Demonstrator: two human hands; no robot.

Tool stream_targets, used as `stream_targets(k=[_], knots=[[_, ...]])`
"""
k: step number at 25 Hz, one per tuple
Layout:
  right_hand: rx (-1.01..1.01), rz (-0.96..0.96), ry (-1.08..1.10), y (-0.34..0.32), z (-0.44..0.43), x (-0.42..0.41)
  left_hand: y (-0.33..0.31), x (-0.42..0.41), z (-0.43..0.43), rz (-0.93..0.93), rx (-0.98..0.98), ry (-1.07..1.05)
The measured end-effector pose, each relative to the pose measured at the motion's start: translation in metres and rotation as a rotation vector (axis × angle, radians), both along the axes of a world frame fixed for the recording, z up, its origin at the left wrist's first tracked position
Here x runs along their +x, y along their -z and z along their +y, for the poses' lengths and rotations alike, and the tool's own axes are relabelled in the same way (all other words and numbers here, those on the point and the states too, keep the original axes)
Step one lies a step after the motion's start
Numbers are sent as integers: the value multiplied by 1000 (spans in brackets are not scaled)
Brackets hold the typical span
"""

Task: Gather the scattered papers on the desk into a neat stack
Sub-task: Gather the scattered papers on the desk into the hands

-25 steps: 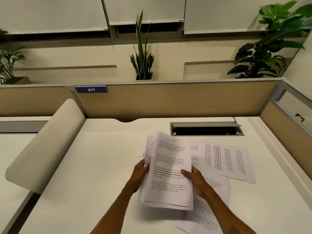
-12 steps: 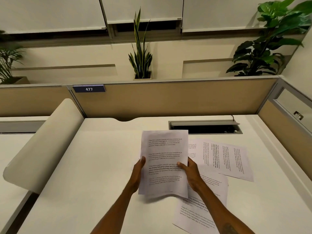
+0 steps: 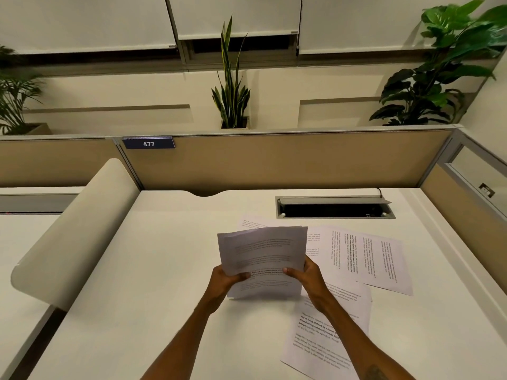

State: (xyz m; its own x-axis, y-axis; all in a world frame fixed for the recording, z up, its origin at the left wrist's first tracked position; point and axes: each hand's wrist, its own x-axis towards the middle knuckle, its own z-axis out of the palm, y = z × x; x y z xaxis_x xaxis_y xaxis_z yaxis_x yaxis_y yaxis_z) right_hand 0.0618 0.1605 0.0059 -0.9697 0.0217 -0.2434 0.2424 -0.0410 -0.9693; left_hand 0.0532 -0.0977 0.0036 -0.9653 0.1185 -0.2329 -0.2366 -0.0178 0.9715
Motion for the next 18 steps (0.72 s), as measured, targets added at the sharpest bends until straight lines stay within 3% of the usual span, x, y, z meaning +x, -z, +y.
stream_targets(k=[7, 18], knots=[[-9, 15, 124, 1, -6, 0, 0, 4, 15, -30, 59, -75], [-21, 33, 89, 0, -4, 2, 6, -2, 22, -45, 48, -47]])
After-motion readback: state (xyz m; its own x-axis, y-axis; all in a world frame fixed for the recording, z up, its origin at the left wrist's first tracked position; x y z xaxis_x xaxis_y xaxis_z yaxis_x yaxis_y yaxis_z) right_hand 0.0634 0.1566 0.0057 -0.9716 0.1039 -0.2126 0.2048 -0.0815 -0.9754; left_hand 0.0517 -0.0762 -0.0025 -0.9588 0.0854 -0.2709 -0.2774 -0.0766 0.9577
